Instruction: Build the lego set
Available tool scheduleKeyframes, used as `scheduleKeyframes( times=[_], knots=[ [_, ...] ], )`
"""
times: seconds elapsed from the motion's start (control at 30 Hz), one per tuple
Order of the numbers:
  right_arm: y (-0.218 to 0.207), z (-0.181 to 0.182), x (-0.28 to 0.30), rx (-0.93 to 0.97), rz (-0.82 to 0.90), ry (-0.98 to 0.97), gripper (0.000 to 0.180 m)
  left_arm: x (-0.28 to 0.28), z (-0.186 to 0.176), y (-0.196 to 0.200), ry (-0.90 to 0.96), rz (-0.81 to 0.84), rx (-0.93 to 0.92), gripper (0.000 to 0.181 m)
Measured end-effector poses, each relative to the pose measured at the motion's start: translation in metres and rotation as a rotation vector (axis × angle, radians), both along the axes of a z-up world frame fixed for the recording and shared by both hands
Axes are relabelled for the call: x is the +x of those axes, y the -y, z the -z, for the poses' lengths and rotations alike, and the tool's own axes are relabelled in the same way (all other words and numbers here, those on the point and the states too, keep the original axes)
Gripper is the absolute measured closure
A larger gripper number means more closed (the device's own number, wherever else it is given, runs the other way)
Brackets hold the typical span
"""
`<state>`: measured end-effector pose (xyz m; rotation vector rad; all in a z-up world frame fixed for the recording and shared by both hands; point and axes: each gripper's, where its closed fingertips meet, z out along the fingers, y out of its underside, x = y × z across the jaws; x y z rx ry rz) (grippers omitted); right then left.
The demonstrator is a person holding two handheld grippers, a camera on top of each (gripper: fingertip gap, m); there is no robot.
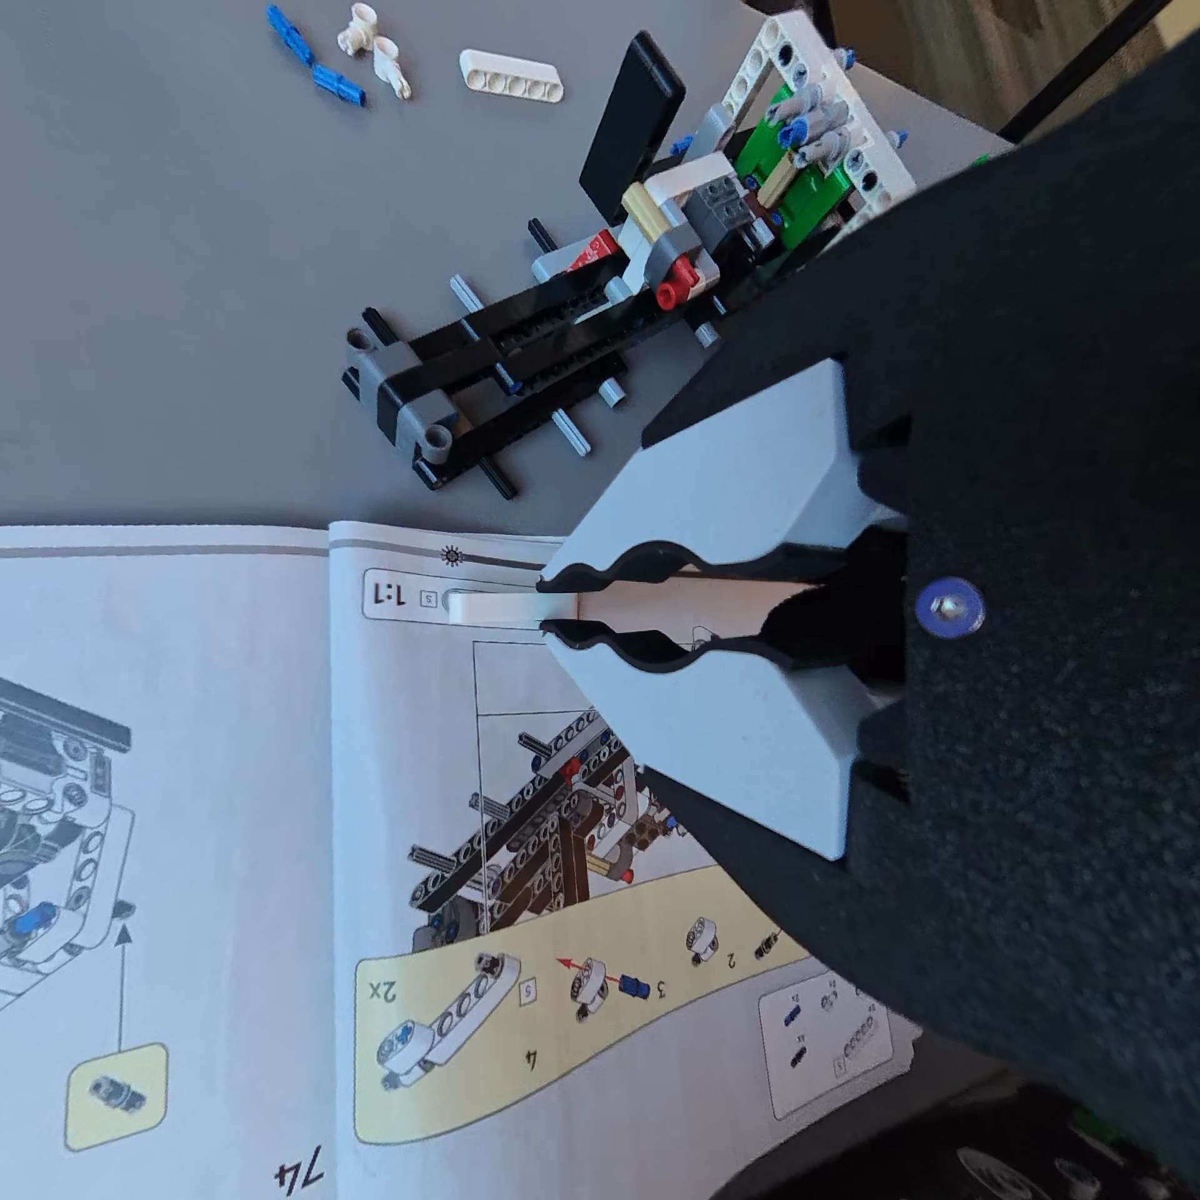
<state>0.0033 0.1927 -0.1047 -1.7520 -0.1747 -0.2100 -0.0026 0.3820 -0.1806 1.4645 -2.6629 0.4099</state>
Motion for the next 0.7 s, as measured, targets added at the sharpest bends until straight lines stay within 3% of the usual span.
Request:
scheduleKeyframes(
  times=[0.37,0.6,0.7],
  knots=[
    [0.000,0.000,-0.001,-0.002,-0.002,0.006,0.169,0.000,-0.001,-0.002,-0.100,0.174,0.064,0.176],
    [-0.001,0.002,-0.001,-0.011,0.000,0.013,0.168,0.004,-0.005,0.000,-0.109,0.170,0.059,0.176],
    [0.000,0.001,-0.001,-0.005,0.002,0.012,0.169,-0.006,-0.029,0.016,-0.055,0.119,-0.007,0.176]
  ],
)
